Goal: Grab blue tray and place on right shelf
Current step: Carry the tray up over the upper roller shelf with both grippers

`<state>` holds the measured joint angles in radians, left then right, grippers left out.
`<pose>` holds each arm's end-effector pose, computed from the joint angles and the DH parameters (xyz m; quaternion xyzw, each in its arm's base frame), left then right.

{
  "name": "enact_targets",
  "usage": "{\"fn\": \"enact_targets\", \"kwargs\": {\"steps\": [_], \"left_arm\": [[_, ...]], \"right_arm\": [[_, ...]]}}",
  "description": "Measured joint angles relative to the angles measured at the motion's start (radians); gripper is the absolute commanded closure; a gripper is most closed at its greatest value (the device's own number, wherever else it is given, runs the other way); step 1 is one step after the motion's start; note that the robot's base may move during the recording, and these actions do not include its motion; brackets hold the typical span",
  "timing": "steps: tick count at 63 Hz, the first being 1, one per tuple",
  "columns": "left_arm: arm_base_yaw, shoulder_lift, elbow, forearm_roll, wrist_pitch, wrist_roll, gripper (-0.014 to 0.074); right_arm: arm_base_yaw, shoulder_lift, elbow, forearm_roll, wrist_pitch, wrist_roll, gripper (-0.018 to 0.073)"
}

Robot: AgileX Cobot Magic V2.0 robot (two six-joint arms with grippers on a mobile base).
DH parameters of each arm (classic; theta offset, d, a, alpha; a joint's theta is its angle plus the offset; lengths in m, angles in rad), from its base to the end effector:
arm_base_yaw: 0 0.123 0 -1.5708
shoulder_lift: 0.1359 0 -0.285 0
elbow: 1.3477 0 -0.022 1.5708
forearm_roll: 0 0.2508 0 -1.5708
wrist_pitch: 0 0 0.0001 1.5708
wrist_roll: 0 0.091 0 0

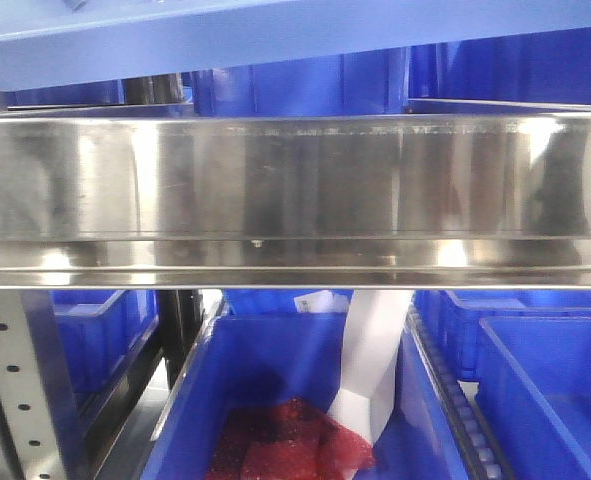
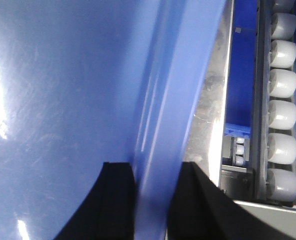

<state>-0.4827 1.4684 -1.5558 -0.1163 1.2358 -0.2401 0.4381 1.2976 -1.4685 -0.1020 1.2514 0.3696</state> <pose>0.2584 -0.1467 0.3942 0.1123 0.9595 -0.1432 0.2149 0.2277 0.0970 0.4147 -0.0343 0.9567 0.0649 0.2815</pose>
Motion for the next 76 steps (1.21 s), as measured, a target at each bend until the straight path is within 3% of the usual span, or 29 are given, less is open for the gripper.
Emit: {"fn": "enact_targets", "kwargs": {"steps": [76], "left_arm": [[0.001,0.001,-0.024,0.013,0.005,0.002,0.0645]], "right_arm": [[0.000,0.005,-0.023,0.007,0.000,-0.008,0.0503]]}}
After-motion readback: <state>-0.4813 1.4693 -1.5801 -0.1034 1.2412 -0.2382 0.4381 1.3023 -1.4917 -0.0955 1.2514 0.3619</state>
